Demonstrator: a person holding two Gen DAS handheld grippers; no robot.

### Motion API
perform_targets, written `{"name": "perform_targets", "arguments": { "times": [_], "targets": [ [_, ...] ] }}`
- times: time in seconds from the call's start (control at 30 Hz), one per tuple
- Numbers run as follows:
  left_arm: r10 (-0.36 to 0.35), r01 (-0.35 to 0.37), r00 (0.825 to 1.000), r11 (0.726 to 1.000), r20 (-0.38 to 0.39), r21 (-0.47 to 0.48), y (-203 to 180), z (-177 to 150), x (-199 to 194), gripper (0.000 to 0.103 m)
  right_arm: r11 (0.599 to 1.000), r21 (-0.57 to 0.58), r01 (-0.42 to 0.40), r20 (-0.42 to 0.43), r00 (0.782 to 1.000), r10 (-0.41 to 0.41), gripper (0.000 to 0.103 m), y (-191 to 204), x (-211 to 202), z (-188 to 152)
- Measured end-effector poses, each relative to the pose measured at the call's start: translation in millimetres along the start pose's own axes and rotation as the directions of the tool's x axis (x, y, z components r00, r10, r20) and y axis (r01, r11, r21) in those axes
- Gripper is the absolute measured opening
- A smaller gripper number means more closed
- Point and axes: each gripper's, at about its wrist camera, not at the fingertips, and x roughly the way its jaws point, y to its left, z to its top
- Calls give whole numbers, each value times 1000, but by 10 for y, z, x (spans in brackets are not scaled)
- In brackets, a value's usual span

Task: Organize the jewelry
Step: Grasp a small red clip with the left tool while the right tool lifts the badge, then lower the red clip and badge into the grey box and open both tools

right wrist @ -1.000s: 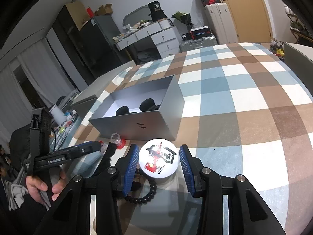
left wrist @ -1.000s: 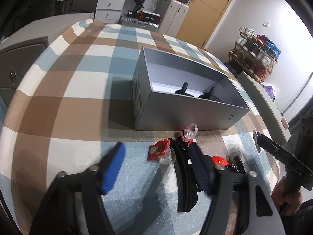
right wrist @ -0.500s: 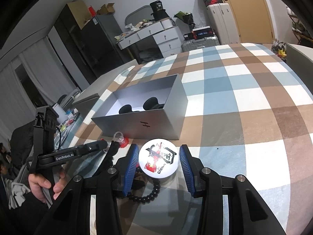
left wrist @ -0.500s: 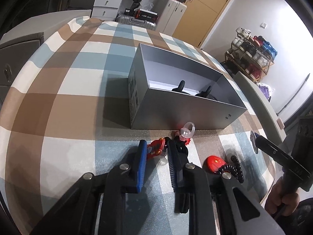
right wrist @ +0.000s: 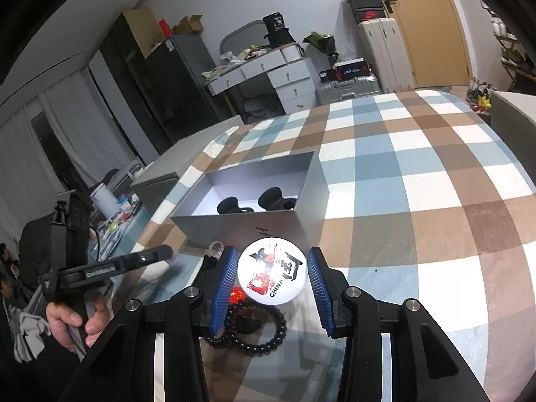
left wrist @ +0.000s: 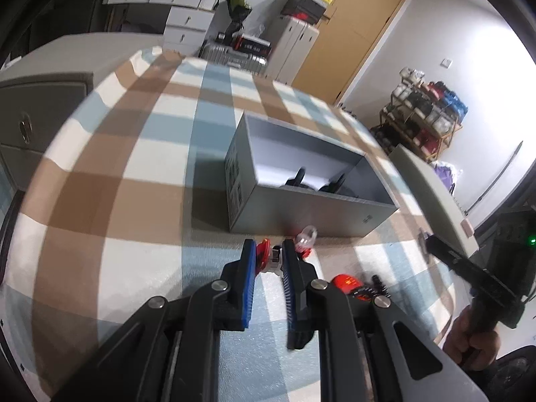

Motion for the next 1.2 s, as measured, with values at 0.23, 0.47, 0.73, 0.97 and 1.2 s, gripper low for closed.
{"name": "perform_targets", "arguments": {
  "times": [0.23,0.47,0.73,0.97,1.2],
  "targets": [
    [-20,17,996,999,85,34,-123,156,-233,11,999,-21,-46,27,999,47,42,108,-56,144],
    [-42,31,990,996,136,80,-226,432,-240,11,992,-88,-86,73,993,92,42,324,-83,523],
    [-78,64,988,992,134,109,-309,683,-43,11,982,-146,-123,85,987,137,42,478,79,813],
    [-77,63,992,989,101,137,-381,739,235,11,983,-89,-162,37,985,166,42,336,458,911],
    [-75,71,997,990,32,126,-334,726,523,11,984,-58,-168,-15,986,168,42,182,774,896]
  ]
}}
